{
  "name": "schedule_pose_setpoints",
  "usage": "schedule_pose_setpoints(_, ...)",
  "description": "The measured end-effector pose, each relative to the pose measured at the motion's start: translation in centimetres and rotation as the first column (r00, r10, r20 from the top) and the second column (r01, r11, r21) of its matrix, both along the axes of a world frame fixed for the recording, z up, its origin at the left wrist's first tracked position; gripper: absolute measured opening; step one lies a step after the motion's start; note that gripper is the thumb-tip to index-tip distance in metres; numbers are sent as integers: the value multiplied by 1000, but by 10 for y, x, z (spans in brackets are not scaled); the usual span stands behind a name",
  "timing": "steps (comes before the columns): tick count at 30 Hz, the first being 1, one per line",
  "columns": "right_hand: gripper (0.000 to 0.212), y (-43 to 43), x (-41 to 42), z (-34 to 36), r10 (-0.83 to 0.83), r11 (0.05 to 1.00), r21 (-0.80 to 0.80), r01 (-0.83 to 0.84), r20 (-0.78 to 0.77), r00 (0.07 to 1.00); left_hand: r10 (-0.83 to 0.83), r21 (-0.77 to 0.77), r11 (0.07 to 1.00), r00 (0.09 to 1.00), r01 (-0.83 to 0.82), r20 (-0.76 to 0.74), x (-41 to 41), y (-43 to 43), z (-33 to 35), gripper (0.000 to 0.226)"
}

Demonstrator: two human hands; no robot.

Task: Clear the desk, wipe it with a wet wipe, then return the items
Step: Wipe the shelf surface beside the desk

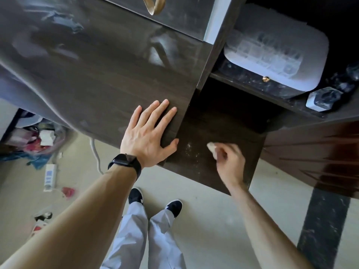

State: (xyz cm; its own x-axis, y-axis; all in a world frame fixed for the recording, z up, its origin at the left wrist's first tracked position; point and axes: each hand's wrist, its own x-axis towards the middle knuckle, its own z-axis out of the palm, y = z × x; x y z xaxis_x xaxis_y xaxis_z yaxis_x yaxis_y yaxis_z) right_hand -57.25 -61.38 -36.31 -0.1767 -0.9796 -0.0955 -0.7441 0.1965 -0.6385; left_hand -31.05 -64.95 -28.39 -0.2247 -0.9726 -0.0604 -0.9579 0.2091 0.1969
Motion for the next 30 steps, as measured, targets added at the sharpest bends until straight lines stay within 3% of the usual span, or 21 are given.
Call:
schedule_pose_setpoints(5,24,-78,3,-28,-68,993,-108,48,-184,981,-1,-6,1000,1000,1,5,0,1,-1,79)
schedule_pose_setpoints(8,31,-53,20,-39,88,978,-158,-133,-263,961,0,2,1000,1000,0,6,1,0,-1,79)
schedule_pose_setpoints(11,35,22,35,-38,240,952,-147,-267,-178,954,6,3,1000,1000,-6,-11,1,0,0,79)
schedule_pose_setpoints(15,50,111,32,-21,396,918,14,-396,-63,916,6,-11,1000,999,-7,-38,0,0,1,79)
schedule_pose_setpoints(18,41,90,20,-11,330,944,-4,-330,-60,942,12,-14,1000,999,-12,-47,0,1,0,78)
schedule_pose_setpoints(22,26,-17,22,-7,89,994,-52,-96,-122,988,6,-15,1000,999,-6,-45,1,0,-1,78)
schedule_pose_setpoints(26,28,-86,41,-26,-64,997,-47,57,-147,987,3,-13,1000,999,-3,-34,2,0,0,78)
schedule_pose_setpoints(30,44,-20,83,-29,139,984,-95,-150,-113,984,-3,-14,1000,999,3,-35,3,0,-1,78)
